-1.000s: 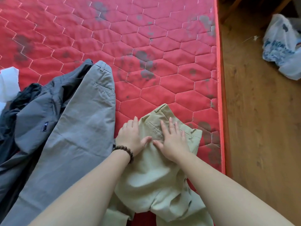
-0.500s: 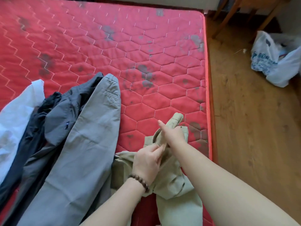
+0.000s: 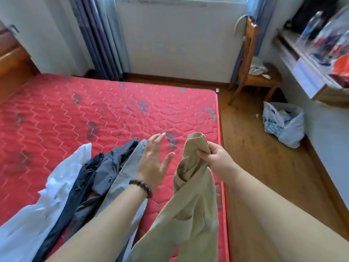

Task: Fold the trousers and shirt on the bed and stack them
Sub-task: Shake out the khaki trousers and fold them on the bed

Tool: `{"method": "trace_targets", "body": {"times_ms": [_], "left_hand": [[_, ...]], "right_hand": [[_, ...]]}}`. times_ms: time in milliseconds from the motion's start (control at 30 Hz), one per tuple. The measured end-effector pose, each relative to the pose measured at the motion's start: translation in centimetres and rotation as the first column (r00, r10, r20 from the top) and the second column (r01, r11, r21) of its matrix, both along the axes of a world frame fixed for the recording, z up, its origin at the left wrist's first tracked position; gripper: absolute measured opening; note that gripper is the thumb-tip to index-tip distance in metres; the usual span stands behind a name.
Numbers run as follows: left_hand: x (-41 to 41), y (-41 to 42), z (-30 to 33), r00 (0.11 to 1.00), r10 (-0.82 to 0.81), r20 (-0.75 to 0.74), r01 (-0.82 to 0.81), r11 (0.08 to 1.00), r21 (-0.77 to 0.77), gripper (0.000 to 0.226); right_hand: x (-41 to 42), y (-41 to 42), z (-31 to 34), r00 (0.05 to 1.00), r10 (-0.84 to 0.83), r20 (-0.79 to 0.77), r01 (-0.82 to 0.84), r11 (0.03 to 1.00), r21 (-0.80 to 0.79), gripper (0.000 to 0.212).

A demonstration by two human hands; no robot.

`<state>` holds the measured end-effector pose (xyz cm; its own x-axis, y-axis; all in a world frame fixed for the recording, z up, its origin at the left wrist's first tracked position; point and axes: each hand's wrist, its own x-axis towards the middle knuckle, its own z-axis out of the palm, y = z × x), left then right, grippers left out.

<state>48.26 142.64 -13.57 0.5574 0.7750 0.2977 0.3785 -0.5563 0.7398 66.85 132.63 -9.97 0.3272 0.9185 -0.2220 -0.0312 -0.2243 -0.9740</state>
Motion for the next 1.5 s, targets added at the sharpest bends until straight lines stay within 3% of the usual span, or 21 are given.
{"method": "trace_targets", "body": {"times_ms": [167, 267, 367, 467, 600, 667, 767, 833, 1000, 1067, 1133, 1200, 1267, 1333, 1400, 1500], "left_hand": [[1.7, 3.4, 14.3, 0.934, -0.340, -0.108, 0.338, 0.941, -0.032, 0.090], [2.3, 3.6, 21.5, 0.870, -0.485, -0.085, 0.476, 0.873, -0.108, 0.059], [2.6, 2.8, 26.7, 0.827, -0.560, 0.045, 0.559, 0.812, -0.168, 0.029], [2.7, 1.4, 30.8, 0.863, -0.473, 0.177, 0.495, 0.862, -0.109, 0.033], [2.5, 0.8, 38.1, 0.922, -0.313, 0.230, 0.280, 0.946, 0.163, 0.030], [1.5, 0.8, 41.3, 0.950, -0.274, 0.150, 0.238, 0.946, 0.222, 0.020], [-1.3, 1.6, 42.2, 0.970, -0.192, -0.152, 0.228, 0.934, 0.275, 0.018], [-3.3, 2.5, 40.6, 0.939, -0.173, -0.296, 0.238, 0.950, 0.201, 0.013], [-7.4, 4.0, 35.3, 0.894, -0.114, -0.432, 0.140, 0.990, 0.028, 0.004], [-9.0, 4.4, 34.6, 0.931, -0.106, -0.349, 0.100, 0.994, -0.034, 0.014], [-10.4, 5.1, 34.8, 0.987, -0.094, -0.127, 0.081, 0.992, -0.098, 0.023], [-11.3, 5.9, 35.5, 0.990, -0.040, 0.134, 0.057, 0.990, -0.127, 0.016], [-11.8, 6.3, 36.2, 0.935, 0.008, 0.355, 0.045, 0.989, -0.143, 0.007], [-11.9, 6.7, 36.8, 0.854, 0.062, 0.516, 0.042, 0.981, -0.188, 0.018], [-12.0, 6.9, 38.1, 0.767, 0.096, 0.634, 0.036, 0.981, -0.193, 0.021], [-12.2, 7.3, 40.5, 0.658, 0.113, 0.744, 0.062, 0.977, -0.204, 0.007]], "right_hand": [[0.2, 0.0, 13.8, 0.958, 0.210, 0.196, -0.230, 0.969, 0.085, 0.028], [0.1, -0.7, 20.6, 0.922, 0.201, 0.330, -0.257, 0.957, 0.136, 0.027], [-0.2, -1.6, 25.6, 0.888, 0.154, 0.433, -0.253, 0.951, 0.180, 0.021], [-0.7, -2.1, 30.0, 0.871, 0.007, 0.490, -0.169, 0.943, 0.288, 0.021], [-0.6, -1.1, 36.7, 0.759, -0.319, 0.568, 0.012, 0.879, 0.477, 0.016], [-0.3, -0.7, 40.3, 0.681, -0.468, 0.563, 0.081, 0.813, 0.577, 0.018], [-0.1, -0.9, 44.5, 0.615, -0.592, 0.521, 0.104, 0.716, 0.690, 0.023], [-0.1, -1.2, 45.9, 0.602, -0.617, 0.507, 0.104, 0.691, 0.716, 0.027], [0.7, -1.4, 45.6, 0.566, -0.637, 0.523, 0.152, 0.704, 0.694, 0.026], [1.7, -1.6, 45.1, 0.554, -0.660, 0.508, 0.207, 0.700, 0.683, 0.024], [2.8, -1.9, 44.7, 0.557, -0.676, 0.483, 0.253, 0.692, 0.676, 0.020], [3.9, -2.1, 44.4, 0.574, -0.672, 0.468, 0.280, 0.698, 0.660, 0.020], [4.9, -2.5, 43.9, 0.572, -0.654, 0.494, 0.264, 0.718, 0.644, 0.019], [5.8, -3.1, 43.5, 0.597, -0.620, 0.509, 0.226, 0.739, 0.634, 0.018], [6.3, -3.4, 43.1, 0.673, -0.574, 0.466, 0.195, 0.745, 0.638, 0.013], [7.0, -3.5, 43.0, 0.793, -0.519, 0.318, 0.200, 0.715, 0.670, 0.006]]}}
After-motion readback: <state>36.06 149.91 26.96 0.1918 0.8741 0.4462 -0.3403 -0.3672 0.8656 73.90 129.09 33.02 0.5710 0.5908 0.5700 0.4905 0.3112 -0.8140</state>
